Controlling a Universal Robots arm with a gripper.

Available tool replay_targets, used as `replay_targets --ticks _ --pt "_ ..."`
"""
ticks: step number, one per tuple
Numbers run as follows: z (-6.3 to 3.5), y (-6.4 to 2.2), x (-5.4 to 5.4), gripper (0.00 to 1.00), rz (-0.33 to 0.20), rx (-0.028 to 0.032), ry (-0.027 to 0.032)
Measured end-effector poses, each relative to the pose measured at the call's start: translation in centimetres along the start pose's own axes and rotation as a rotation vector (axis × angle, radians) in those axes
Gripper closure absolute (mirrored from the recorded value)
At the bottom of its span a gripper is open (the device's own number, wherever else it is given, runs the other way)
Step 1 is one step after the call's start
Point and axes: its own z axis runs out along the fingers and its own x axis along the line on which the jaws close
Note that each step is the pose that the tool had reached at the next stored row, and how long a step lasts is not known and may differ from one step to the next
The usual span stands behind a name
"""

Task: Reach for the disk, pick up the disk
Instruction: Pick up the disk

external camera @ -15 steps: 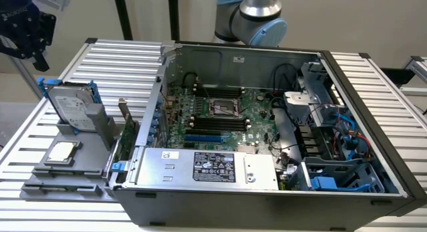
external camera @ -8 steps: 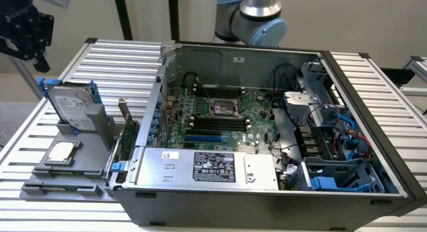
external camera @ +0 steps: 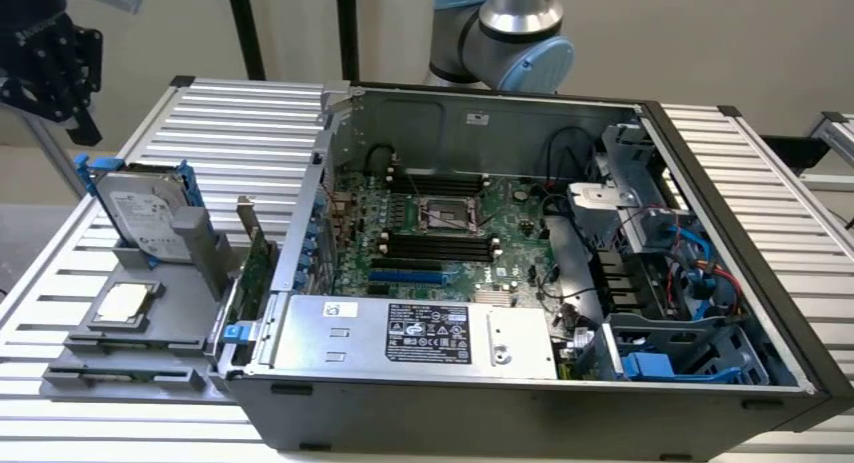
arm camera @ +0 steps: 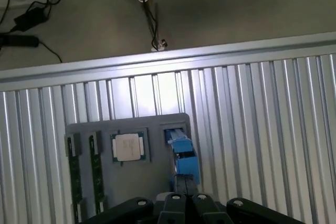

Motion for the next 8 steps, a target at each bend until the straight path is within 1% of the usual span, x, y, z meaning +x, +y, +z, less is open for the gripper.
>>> replay_targets --ticks 5,8 --pt "0.01 -0.12 -0.02 0.89 -0.040 0.0004 0.0007" --pt "0.01 -0.13 -0.07 0.89 -0.047 0.0005 0.0008"
